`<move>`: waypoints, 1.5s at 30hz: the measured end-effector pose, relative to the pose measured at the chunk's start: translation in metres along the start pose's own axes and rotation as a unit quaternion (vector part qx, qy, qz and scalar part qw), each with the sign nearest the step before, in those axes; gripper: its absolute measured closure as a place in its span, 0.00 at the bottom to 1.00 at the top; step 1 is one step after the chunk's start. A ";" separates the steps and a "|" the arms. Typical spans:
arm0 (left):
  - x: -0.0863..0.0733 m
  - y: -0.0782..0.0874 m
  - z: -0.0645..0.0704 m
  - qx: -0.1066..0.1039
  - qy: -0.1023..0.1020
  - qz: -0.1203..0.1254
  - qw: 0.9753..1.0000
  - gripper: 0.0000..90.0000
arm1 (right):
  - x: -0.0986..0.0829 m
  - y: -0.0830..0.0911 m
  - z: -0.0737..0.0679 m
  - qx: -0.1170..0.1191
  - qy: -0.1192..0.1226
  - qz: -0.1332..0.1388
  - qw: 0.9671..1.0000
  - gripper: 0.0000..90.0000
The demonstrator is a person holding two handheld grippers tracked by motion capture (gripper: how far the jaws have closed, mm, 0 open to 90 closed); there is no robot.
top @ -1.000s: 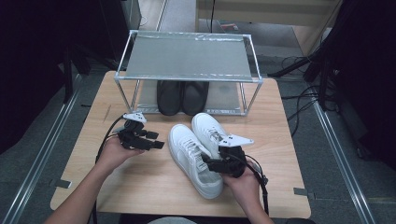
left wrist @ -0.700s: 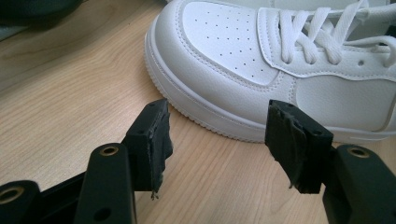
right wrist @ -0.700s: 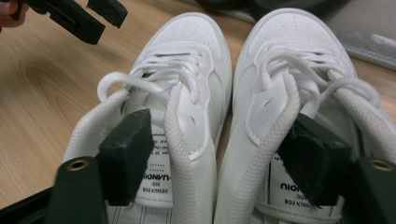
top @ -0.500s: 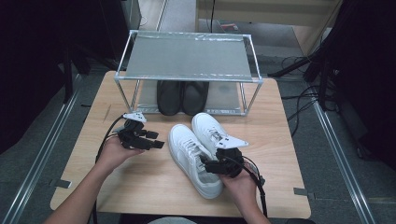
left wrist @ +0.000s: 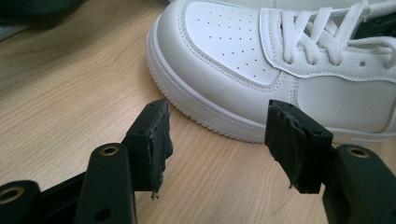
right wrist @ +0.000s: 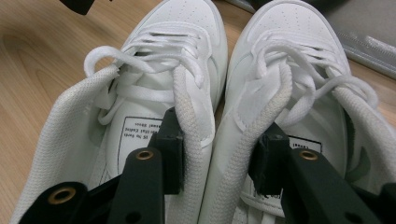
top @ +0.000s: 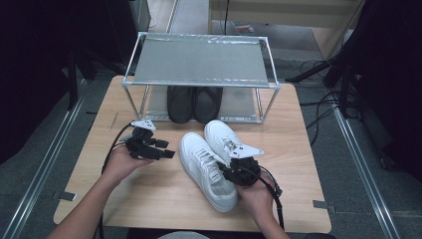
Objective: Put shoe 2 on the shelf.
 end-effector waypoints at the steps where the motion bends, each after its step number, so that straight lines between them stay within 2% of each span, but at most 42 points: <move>1: 0.000 0.000 0.000 0.000 0.000 0.000 1.000 0.45 | 0.000 0.000 0.000 -0.003 0.003 -0.001 1.000 0.72; 5: 0.000 0.001 -0.001 0.000 0.000 0.001 1.000 0.45 | 0.001 0.000 0.000 -0.006 0.005 -0.004 1.000 0.76; 7: 0.000 0.002 -0.001 0.000 -0.002 0.001 1.000 0.45 | 0.002 0.001 0.000 -0.003 -0.011 -0.011 1.000 0.78; 10: 0.001 0.003 -0.001 -0.001 0.000 0.005 1.000 0.45 | 0.002 0.001 0.002 0.004 -0.022 -0.012 1.000 0.79; 12: 0.001 0.004 -0.002 -0.002 0.000 0.008 1.000 0.45 | 0.002 0.001 0.003 0.009 -0.013 -0.008 1.000 0.79; 22: -0.001 0.010 -0.008 0.005 0.008 0.012 1.000 0.46 | 0.003 0.004 0.007 0.027 -0.021 -0.014 0.999 0.80; 27: -0.003 0.012 -0.009 0.011 0.006 0.008 1.000 0.46 | 0.005 0.007 0.011 0.037 -0.012 -0.020 0.999 0.81; 40: -0.014 0.024 -0.014 0.025 0.016 0.019 0.999 0.45 | 0.010 0.013 0.021 0.071 0.007 -0.025 0.997 0.81; 45: -0.020 0.032 -0.018 0.033 0.022 0.025 0.999 0.45 | 0.013 0.016 0.023 0.091 0.029 -0.024 0.995 0.81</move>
Point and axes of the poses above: each handheld gripper's, and its own axes: y roughly backward along the jaws, x roughly out of its top, z roughly to its right, the point moved 5 cm from there along -y, roughly forward along the jaws, and after that the axes turned 9 degrees about y, right-handed, at the moved point
